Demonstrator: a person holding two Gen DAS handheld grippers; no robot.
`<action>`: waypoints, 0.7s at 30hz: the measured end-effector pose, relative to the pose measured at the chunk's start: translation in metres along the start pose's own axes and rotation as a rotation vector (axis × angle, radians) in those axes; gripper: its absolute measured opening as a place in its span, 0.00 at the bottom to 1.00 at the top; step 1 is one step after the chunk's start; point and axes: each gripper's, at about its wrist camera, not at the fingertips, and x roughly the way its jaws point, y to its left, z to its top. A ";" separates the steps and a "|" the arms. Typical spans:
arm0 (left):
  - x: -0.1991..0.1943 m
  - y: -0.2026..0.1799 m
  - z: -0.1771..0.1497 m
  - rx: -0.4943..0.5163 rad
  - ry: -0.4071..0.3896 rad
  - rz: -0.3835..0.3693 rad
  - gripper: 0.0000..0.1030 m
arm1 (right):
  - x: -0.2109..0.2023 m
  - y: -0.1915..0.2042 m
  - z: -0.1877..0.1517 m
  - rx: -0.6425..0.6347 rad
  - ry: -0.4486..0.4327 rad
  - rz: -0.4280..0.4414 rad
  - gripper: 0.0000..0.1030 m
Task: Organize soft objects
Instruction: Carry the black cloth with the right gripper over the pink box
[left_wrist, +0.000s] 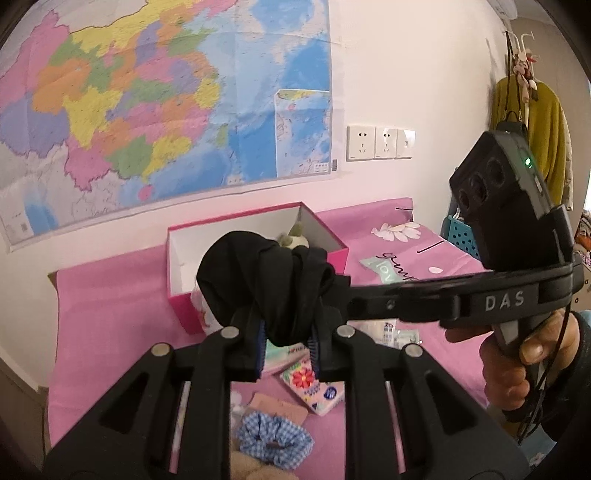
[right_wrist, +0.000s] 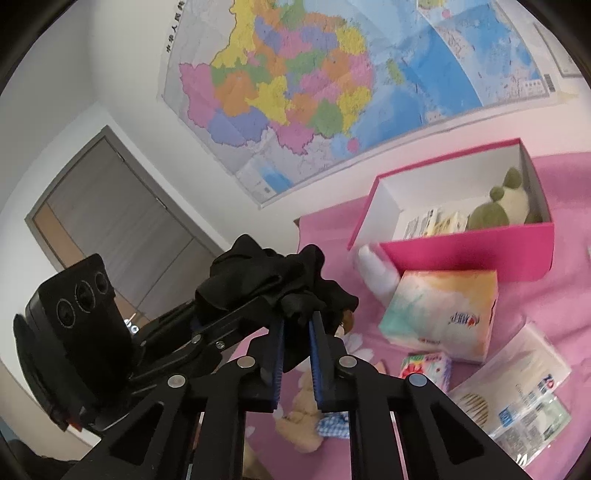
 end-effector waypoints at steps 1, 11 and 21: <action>0.003 0.000 0.003 -0.001 0.000 -0.004 0.20 | -0.003 0.000 0.004 -0.005 -0.013 -0.002 0.10; 0.041 0.004 0.046 0.027 0.002 0.004 0.20 | -0.010 -0.005 0.053 -0.062 -0.065 -0.093 0.09; 0.089 0.023 0.086 0.052 0.005 0.038 0.21 | 0.006 -0.023 0.107 -0.086 -0.080 -0.161 0.09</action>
